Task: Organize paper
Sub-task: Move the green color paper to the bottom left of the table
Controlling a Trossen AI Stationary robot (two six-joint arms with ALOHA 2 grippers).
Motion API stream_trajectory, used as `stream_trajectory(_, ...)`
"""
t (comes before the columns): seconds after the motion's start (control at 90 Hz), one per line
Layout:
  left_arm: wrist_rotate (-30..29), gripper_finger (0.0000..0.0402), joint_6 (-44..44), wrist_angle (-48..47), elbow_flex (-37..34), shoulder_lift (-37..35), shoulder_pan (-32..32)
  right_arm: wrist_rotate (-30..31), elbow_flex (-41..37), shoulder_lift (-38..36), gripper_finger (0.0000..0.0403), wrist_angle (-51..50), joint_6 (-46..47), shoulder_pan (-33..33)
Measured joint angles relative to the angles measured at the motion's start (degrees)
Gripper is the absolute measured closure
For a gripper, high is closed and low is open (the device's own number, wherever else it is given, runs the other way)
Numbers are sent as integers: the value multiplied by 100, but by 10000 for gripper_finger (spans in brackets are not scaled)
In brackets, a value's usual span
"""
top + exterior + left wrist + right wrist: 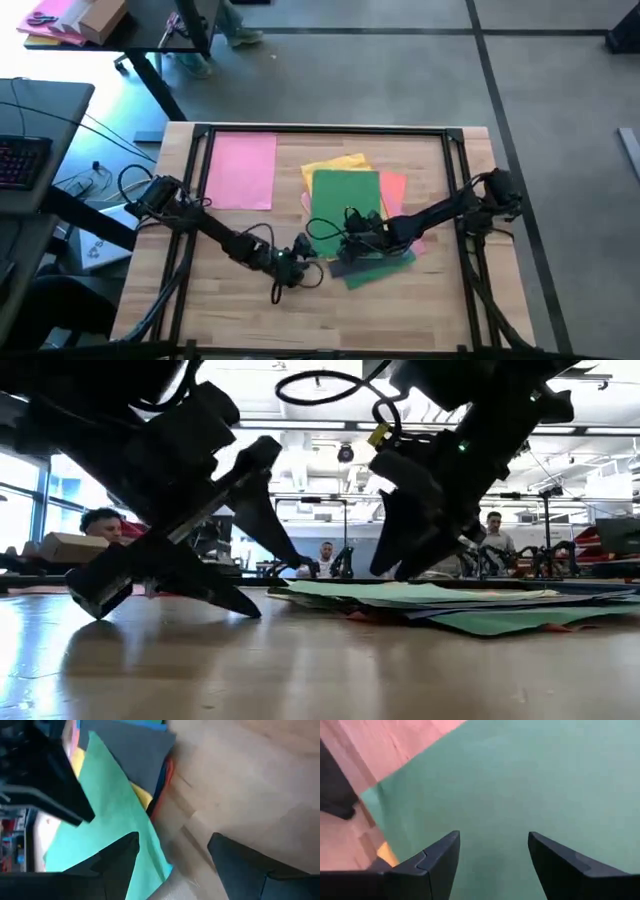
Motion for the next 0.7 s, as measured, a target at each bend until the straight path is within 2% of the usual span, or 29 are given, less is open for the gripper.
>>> stream_trajectory(0.189, 305, 165, 212, 135, -1, 2, 354, -194, 0, 87, 181, 322, 74, 1)
stream_trajectory(0.344, -97, 165, 305, 153, 0, 4, 607, -302, 0, 232, 181, 608, 101, 14)
stream_trajectory(0.444, -141, 168, 341, 148, 0, 4, 717, -274, 0, 263, 181, 634, 149, 16)
stream_trajectory(0.622, 639, 195, -179, 163, -13, 4, 915, -256, -2, 278, 181, 648, 152, 12)
stream_trajectory(0.7, 557, 212, -226, 218, -11, 10, 845, -256, -2, 278, 181, 652, 151, 14)
